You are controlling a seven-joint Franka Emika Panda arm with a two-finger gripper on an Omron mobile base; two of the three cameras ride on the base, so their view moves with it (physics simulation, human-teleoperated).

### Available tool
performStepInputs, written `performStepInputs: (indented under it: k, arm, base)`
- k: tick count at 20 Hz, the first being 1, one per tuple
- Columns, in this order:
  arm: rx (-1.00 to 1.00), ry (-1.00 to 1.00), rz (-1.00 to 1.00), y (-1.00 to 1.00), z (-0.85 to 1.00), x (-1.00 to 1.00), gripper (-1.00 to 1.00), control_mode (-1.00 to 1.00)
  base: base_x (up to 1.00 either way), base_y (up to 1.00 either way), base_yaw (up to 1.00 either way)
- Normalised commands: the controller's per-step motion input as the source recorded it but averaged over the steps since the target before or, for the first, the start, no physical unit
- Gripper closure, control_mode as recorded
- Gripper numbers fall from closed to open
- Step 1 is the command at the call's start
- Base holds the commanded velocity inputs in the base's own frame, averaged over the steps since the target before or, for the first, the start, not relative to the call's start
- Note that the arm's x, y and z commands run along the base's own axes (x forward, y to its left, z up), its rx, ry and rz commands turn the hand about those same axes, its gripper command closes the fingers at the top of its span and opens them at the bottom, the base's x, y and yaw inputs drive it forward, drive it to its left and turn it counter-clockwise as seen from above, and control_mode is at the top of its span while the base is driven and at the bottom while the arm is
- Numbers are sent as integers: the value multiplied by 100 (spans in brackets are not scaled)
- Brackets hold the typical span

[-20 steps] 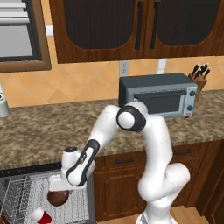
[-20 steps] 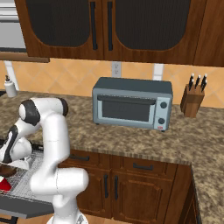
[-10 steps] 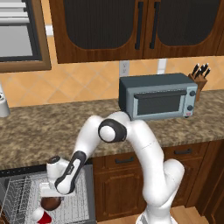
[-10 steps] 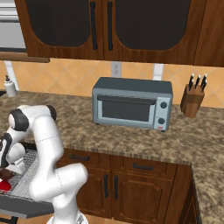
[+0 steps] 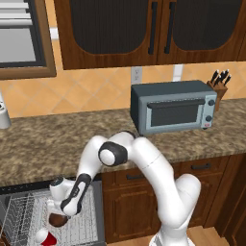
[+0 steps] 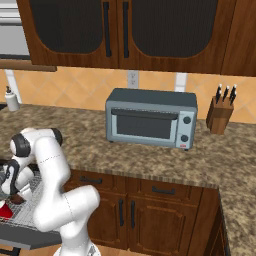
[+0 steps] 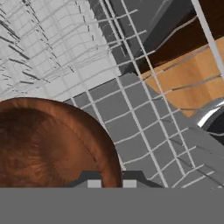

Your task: Pick up the cup and bowl from the counter, place them in the dishwasher, and close the dishwasher door.

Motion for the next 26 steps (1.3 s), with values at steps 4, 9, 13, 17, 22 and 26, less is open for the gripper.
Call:
performStepInputs:
  k: [4, 9, 13, 17, 22, 26]
  arm:
    - [0, -22, -3, 0, -54, 34, 100, -100]
    - [-2, -26, 0, 0, -48, 37, 100, -100]
    - [-10, -15, 0, 0, -50, 30, 100, -100]
    - [-7, -12, 0, 0, -38, 6, 100, -100]
    - [-13, -2, 0, -21, -58, -13, 100, -100]
    - [-17, 0, 0, -25, -59, -32, 100, -100]
  base:
    - [0, 0, 0]
    - [0, 0, 0]
    - [0, 0, 0]
    - [0, 0, 0]
    - [0, 0, 0]
    - [0, 0, 0]
